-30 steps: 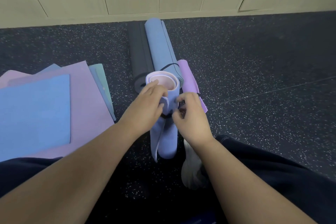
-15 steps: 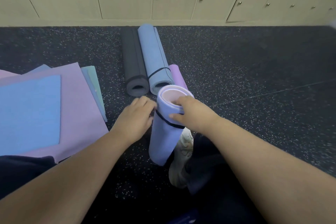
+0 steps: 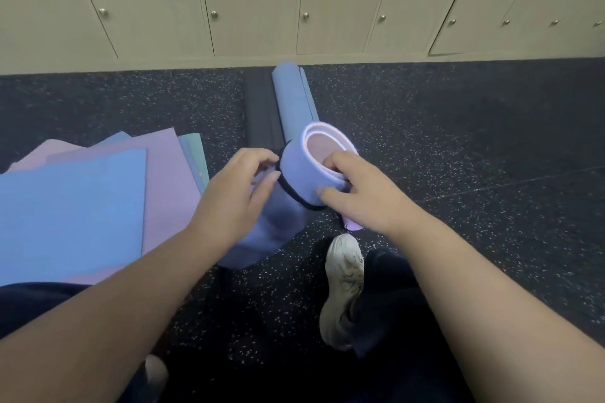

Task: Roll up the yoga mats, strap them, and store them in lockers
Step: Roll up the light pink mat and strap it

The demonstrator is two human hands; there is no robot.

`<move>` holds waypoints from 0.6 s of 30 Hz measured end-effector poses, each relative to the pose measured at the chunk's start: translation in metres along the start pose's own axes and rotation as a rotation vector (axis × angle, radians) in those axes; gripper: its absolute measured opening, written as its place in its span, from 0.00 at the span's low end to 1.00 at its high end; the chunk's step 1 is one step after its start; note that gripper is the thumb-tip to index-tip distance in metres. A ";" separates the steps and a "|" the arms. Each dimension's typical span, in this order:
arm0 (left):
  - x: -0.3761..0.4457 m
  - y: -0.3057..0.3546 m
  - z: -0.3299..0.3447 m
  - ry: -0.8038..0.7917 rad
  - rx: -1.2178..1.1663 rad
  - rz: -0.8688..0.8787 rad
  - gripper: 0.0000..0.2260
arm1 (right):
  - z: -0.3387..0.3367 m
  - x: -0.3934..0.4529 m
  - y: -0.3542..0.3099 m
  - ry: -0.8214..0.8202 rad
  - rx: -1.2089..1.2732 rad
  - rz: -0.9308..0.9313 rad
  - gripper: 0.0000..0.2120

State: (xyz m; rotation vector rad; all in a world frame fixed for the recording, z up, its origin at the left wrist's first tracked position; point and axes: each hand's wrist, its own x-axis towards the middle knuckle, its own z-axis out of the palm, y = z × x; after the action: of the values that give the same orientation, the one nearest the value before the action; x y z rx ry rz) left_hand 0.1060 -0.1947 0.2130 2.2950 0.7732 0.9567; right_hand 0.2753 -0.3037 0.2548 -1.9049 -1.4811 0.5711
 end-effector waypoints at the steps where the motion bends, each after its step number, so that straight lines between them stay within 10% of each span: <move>1: -0.003 0.002 -0.001 0.000 -0.046 -0.036 0.07 | 0.006 0.000 -0.001 -0.017 -0.023 -0.020 0.10; 18: -0.051 0.040 -0.029 -0.030 -0.396 -0.493 0.08 | 0.047 -0.050 -0.029 0.199 -0.269 -0.258 0.15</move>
State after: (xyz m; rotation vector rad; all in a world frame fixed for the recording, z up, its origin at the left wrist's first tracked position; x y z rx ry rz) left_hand 0.0661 -0.2501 0.2340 1.6667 0.9759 0.7607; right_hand 0.2098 -0.3369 0.2406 -1.8620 -1.7011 0.0648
